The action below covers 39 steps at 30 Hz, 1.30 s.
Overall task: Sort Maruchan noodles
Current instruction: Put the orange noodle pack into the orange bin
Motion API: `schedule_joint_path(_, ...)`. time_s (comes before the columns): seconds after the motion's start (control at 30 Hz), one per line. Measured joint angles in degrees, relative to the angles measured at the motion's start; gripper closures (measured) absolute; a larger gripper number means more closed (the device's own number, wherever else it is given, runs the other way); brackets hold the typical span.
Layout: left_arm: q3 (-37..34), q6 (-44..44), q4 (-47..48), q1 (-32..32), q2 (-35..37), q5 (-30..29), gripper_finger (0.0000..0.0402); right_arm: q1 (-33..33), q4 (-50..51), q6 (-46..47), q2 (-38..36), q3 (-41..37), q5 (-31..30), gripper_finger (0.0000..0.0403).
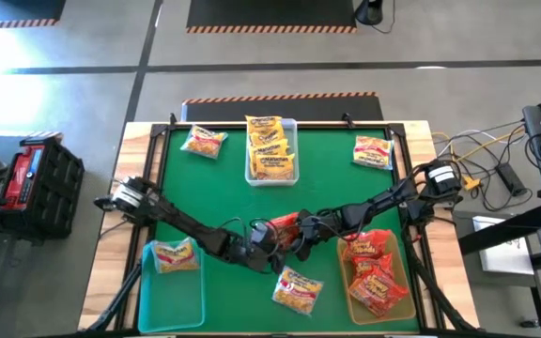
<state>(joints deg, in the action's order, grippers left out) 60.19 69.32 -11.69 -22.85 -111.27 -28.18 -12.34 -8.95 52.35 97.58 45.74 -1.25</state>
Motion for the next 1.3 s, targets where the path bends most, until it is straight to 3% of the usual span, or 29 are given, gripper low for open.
schedule_joint_path(0.3, 4.2, 10.7, 14.4, 0.0, -3.5, -3.7, 0.0261, 0.0, -0.3, -1.4, 0.0, 0.0, 1.7, 0.0335)
schedule_joint_path(0.9, -0.2, 19.4, 19.9, 1.3, -3.7, -7.2, 0.0261, 2.0, 1.6, -6.1, -5.2, 0.5, 9.3, 0.0335)
schedule_joint_path(1.3, -1.7, 19.9, 19.4, 1.3, -3.6, -6.9, 0.0261, 11.1, 4.2, -16.5, -12.1, 2.6, 9.3, 0.0326)
